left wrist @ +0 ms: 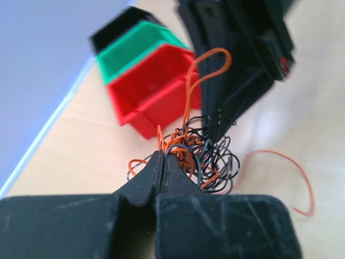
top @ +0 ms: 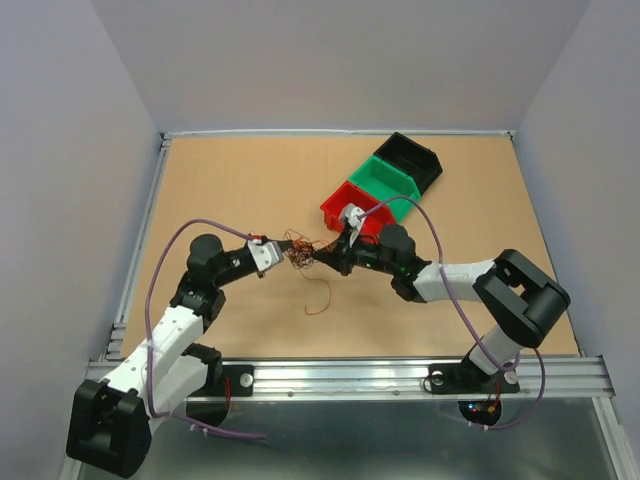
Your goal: Untangle the cables
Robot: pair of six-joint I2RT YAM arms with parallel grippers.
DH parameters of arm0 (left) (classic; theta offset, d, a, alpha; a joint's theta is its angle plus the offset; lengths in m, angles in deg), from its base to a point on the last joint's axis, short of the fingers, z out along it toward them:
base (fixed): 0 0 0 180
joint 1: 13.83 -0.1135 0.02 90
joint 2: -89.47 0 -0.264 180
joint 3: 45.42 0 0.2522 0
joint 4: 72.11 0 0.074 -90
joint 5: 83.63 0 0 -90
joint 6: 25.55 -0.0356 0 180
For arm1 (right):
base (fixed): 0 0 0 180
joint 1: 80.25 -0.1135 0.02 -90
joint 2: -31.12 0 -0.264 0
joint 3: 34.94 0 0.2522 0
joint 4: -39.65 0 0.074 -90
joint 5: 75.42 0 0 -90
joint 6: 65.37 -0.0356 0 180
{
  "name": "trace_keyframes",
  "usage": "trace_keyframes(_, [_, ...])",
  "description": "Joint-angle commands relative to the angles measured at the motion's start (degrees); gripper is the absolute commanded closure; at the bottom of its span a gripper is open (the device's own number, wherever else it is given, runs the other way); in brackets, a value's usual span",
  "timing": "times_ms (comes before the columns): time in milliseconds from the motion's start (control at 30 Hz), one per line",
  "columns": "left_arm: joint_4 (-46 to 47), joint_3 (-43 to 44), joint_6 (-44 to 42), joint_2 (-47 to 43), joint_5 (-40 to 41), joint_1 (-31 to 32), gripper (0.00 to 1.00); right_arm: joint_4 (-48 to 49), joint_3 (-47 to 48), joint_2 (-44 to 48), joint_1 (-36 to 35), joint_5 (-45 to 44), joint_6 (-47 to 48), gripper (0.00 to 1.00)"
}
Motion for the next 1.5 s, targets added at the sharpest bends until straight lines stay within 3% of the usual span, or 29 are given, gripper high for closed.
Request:
trace_keyframes(0, [18.62,-0.44,11.19,-4.79,16.19,-2.39,1.0,1.7,-0.34,2.39,-0.41,-19.24,-3.55,1.0])
trace_keyframes(33, [23.95,-2.71,14.6,-5.32,28.15,-5.44,1.0,1.53,-1.22,3.01,-0.32,-28.59,-7.39,1.0])
trace_keyframes(67, [26.35,-3.08,16.46,-5.24,31.67,-6.78,1.0,1.53,-2.62,3.45,-0.32,-39.91,-8.91,0.99])
trace_keyframes(133, [29.8,-3.08,21.8,-3.85,39.83,-10.46,1.0,1.53,-4.2,4.5,0.55,-48.86,-11.55,1.0])
trace_keyframes(200, [29.28,-1.07,24.55,-1.83,42.5,-16.43,1.0,1.53,-7.01,6.96,3.0,-56.44,-14.81,0.99])
trace_keyframes(367, [28.92,2.72,31.05,6.53,40.5,-27.69,1.0,1.44,-14.57,17.74,9.08,-61.1,-21.4,0.99])
trace_keyframes(633, [31.83,1.93,31.24,7.24,47.25,-28.94,1.0,0.3,-25.83,40.25,10.05,-74.91,-18.7,0.99])
trace_keyframes(767, [31.65,2.63,32.03,8.46,48.13,-29.9,1.0,-5.05,-27.85,53.0,10.22,-79.3,-18.41,0.99])
trace_keyframes(867, [28.76,6.39,34.92,14.08,44.56,-35.06,1.0,-8.14,-29.0,61.07,10.14,-84.4,-20.78,0.99])
trace_keyframes(967, [29.45,7.38,37.29,17.61,39.8,-38.51,1.0,-9.19,-29.44,66.8,10.22,-83.62,-19.74,0.99])
trace_keyframes(1200, [31.92,5.79,36.87,16.55,36.53,-38.52,1.0,-10.6,-26.9,65.6,10.14,-75.8,-19.38,0.99])
trace_keyframes(1333, [31.65,6.15,36.95,17.08,37.15,-38.61,1.0,-10.69,-26.62,64.8,10.14,-78.33,-19.91,0.99])
trace_keyframes(1467, [29.28,8.6,40.64,20.24,41.46,-40.96,1.0,-11.74,-28.91,71.11,10.14,-86.85,-23.16,1.0])
